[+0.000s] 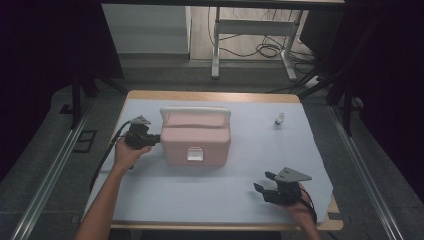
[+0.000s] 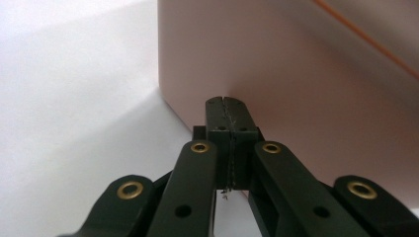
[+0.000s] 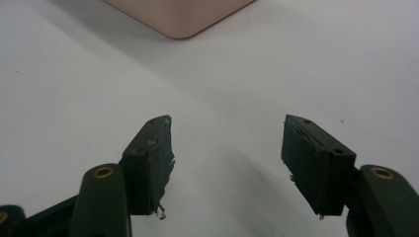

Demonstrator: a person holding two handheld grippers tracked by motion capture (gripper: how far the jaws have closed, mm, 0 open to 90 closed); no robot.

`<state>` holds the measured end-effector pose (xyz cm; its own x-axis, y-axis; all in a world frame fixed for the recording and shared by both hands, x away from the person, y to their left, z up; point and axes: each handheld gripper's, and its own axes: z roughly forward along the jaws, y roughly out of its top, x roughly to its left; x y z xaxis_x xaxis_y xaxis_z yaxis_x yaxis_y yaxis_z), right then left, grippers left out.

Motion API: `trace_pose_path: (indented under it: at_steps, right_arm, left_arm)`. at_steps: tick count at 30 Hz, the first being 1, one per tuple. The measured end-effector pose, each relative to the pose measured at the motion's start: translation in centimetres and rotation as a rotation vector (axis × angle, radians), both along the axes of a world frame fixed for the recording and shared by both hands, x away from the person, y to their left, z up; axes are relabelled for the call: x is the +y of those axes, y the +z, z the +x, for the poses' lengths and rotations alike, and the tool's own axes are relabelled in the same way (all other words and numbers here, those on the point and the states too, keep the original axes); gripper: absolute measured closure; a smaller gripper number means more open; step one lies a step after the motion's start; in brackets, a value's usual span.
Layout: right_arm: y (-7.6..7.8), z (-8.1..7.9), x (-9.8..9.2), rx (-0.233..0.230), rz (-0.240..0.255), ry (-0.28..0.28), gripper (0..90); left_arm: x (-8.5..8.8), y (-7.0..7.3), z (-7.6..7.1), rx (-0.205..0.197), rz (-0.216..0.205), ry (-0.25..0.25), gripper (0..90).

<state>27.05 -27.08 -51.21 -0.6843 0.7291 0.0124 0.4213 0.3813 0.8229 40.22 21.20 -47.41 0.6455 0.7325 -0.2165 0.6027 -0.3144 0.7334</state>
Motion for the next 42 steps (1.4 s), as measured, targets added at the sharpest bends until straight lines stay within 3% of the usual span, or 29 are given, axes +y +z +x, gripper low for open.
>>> trace_pose_path:
  at_steps: [4,9,13,21,33,40,42]
  right_arm:
    - [0.0,0.0,0.0,0.0,-0.003,0.001,36.6]
    - [0.0,0.0,0.0,0.0,-0.003,0.003,36.5]
    - [0.0,0.0,0.0,0.0,-0.005,0.004,36.5]
    - [-0.1,0.0,0.0,0.005,-0.007,0.006,36.3]
    - [-0.1,0.1,-0.1,0.001,-0.01,0.005,36.0]
    - [0.0,0.1,-0.3,-0.002,-0.007,-0.005,35.9]
    - [0.0,0.1,-0.3,-0.003,-0.005,-0.008,35.9]
  left_arm:
    - [-0.5,-0.2,0.0,0.003,-0.012,-0.006,90.0]
    - [-1.8,0.1,0.1,-0.005,0.023,-0.025,90.0]
    - [-2.9,0.1,0.3,-0.007,0.027,-0.037,90.0]
    - [-4.3,-0.1,0.8,0.006,-0.01,-0.044,90.0]
    - [-4.6,-0.2,0.1,0.003,-0.015,-0.061,90.0]
    - [-4.0,0.2,-1.5,-0.053,0.001,-0.044,80.6]
    - [-3.6,0.2,-2.1,-0.054,-0.022,-0.035,77.6]
